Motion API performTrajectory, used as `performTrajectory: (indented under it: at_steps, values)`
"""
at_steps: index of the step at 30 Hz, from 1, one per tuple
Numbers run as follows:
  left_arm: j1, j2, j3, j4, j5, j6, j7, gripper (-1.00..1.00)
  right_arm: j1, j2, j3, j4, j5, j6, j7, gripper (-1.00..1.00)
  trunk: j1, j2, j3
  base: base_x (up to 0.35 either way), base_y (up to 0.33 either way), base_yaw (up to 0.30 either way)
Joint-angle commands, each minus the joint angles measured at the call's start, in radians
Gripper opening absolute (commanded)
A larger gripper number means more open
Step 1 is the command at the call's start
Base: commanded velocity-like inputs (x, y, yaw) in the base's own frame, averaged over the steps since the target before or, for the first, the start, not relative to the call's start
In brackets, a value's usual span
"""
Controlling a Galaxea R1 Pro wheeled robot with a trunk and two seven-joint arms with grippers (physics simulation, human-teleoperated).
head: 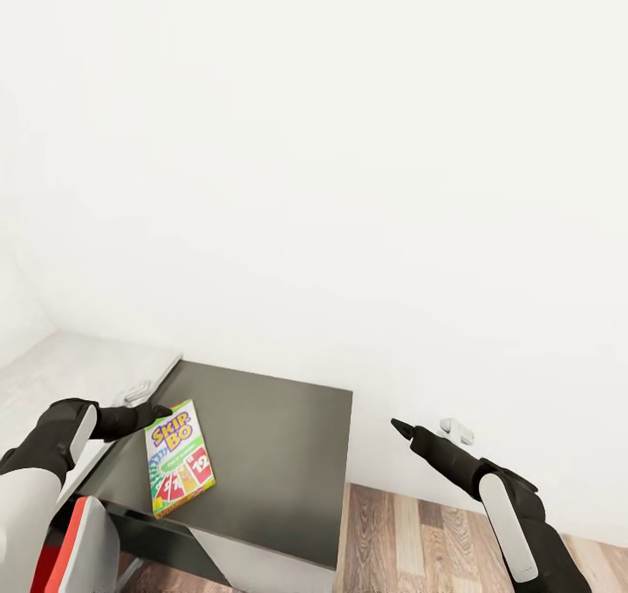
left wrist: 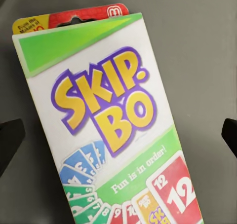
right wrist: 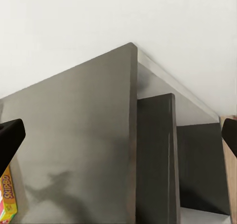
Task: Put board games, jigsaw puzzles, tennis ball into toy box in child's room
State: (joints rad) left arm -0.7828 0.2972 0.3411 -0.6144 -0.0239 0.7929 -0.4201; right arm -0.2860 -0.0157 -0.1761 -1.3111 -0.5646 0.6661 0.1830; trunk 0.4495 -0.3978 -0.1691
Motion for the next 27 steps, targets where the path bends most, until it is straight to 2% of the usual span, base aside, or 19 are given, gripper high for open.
performTrajectory:
  at_steps: [1,9,27]
  values:
    - [-0.001,-0.001,0.004,0.000,-0.003,-0.005,-0.005,1.00,-0.001,0.000,-0.002,-0.001,0.001,0.005,0.004,1.00,0.001,-0.002,-0.004,0.000,0.000,0.000]
    - [-0.001,-0.010,0.003,0.009,-0.002,-0.037,-0.005,1.00,-0.001,0.000,-0.002,0.000,0.001,0.004,0.004,1.00,0.001,-0.002,-0.017,0.000,0.000,0.000]
    - [-0.001,-0.009,0.005,0.012,-0.004,-0.048,-0.003,1.00,-0.001,-0.001,-0.002,0.000,0.000,-0.011,0.005,1.00,0.001,-0.002,-0.047,0.000,0.000,0.000]
